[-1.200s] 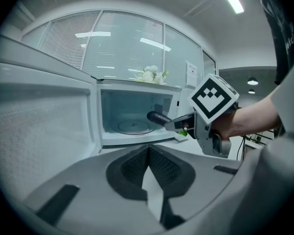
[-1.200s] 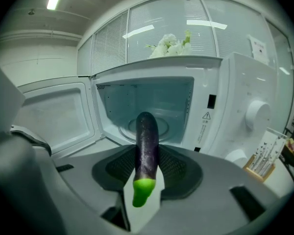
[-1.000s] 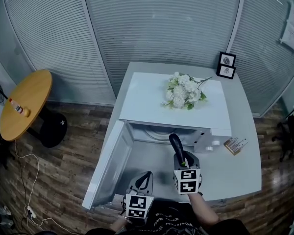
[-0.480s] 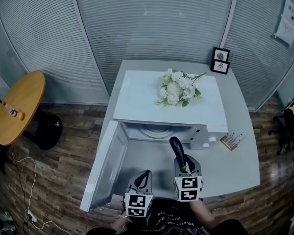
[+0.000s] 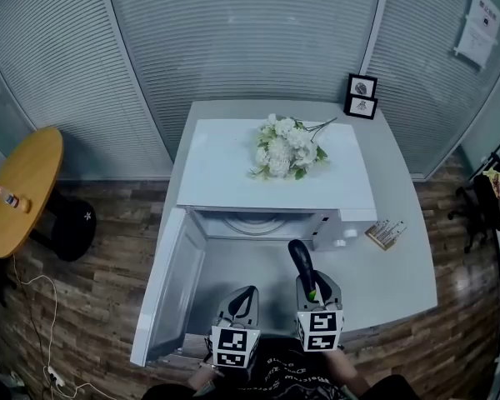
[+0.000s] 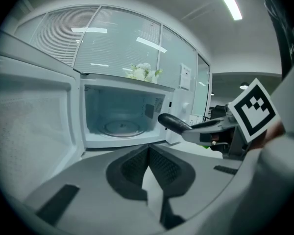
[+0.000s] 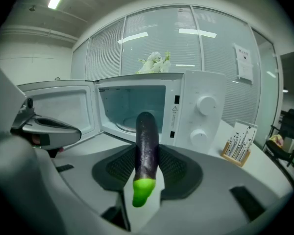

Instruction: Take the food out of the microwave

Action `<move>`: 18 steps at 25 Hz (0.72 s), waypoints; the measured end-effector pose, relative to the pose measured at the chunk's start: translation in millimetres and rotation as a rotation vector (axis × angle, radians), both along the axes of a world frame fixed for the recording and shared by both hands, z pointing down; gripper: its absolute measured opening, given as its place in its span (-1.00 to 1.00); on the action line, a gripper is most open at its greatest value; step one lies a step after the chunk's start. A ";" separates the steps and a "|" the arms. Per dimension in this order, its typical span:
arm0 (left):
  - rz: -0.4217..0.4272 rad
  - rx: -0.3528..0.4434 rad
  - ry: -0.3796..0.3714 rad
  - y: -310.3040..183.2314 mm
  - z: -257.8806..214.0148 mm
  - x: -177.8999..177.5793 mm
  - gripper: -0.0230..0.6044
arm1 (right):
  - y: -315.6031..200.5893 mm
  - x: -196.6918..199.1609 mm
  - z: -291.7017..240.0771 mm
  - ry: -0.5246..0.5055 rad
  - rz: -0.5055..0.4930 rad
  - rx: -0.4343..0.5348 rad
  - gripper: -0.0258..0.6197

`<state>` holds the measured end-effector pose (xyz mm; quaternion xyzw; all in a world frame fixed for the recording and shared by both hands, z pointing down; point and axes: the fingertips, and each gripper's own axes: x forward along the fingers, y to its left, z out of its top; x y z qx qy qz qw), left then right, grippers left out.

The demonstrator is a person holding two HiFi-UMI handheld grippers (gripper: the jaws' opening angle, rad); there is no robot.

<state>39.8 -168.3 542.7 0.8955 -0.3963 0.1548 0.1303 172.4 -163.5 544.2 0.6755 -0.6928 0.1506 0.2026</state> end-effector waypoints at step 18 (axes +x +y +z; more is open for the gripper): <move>0.005 -0.030 0.002 -7.1 6.7 6.0 -0.90 | 19.3 -4.1 4.8 -0.025 -0.024 0.017 -0.48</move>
